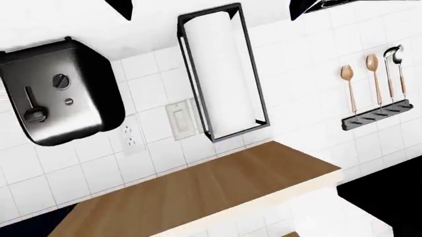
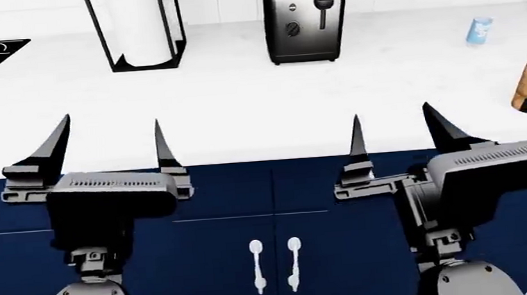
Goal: Move the drinks to the dining counter.
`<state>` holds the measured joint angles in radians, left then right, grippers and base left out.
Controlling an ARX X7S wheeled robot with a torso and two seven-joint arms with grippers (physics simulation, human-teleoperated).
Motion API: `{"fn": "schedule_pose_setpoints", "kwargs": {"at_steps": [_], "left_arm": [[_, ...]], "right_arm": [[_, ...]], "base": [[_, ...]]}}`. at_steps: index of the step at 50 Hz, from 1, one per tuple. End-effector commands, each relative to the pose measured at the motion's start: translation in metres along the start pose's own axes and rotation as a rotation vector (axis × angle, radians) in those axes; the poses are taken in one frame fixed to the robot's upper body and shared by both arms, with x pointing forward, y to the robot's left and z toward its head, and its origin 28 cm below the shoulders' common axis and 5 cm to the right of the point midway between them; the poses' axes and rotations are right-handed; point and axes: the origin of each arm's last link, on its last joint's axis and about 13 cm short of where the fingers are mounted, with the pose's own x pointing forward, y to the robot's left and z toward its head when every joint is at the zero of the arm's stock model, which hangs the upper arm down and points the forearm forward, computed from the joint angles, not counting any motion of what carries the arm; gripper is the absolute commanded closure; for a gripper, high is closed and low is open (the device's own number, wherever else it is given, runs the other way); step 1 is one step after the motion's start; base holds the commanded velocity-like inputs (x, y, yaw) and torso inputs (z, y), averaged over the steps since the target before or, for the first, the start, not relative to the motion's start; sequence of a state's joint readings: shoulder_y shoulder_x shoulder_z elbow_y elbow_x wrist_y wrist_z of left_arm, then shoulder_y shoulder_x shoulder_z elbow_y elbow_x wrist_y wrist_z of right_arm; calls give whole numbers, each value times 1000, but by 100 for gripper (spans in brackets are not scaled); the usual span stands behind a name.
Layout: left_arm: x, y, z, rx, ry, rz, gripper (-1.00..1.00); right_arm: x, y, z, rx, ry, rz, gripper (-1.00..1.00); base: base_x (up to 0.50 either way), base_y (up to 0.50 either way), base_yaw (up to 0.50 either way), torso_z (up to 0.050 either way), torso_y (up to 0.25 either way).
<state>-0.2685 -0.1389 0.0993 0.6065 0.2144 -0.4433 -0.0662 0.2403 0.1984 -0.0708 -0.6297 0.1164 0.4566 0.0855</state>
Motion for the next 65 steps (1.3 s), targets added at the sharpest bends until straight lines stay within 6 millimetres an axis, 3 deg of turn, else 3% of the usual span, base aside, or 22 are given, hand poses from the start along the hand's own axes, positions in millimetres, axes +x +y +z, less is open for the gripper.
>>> {"fn": "schedule_pose_setpoints", "kwargs": {"at_steps": [1, 4, 5, 10, 17, 20, 40, 65], "left_arm": [[49, 24, 66, 18, -109, -31, -100], [62, 30, 82, 16, -128, -36, -100], [69, 33, 96, 44, -171, -40, -100], [87, 38, 124, 49, -223, -47, -100], [111, 39, 143, 42, -245, -74, -100], [112, 40, 147, 35, -258, -79, -100], [114, 38, 137, 41, -248, -87, -100], [115, 43, 139, 7, -243, -78, -100]], "right_arm": [[62, -12, 79, -116, -94, 66, -100], [83, -15, 101, -134, -103, 60, -100], [94, -15, 117, -143, -124, 61, -100], [107, -12, 152, -162, -167, 83, -100], [121, -9, 174, -163, -163, 107, -100], [120, -7, 184, -152, -194, 121, -100], [117, -9, 188, -133, -174, 151, -100], [118, -8, 188, -118, -157, 149, -100]], "base": [[0, -500, 0, 0, 0], [0, -500, 0, 0, 0], [0, -500, 0, 0, 0], [0, -500, 0, 0, 0], [0, -500, 0, 0, 0], [0, -500, 0, 0, 0], [222, -500, 0, 0, 0], [119, -500, 0, 0, 0]]}}
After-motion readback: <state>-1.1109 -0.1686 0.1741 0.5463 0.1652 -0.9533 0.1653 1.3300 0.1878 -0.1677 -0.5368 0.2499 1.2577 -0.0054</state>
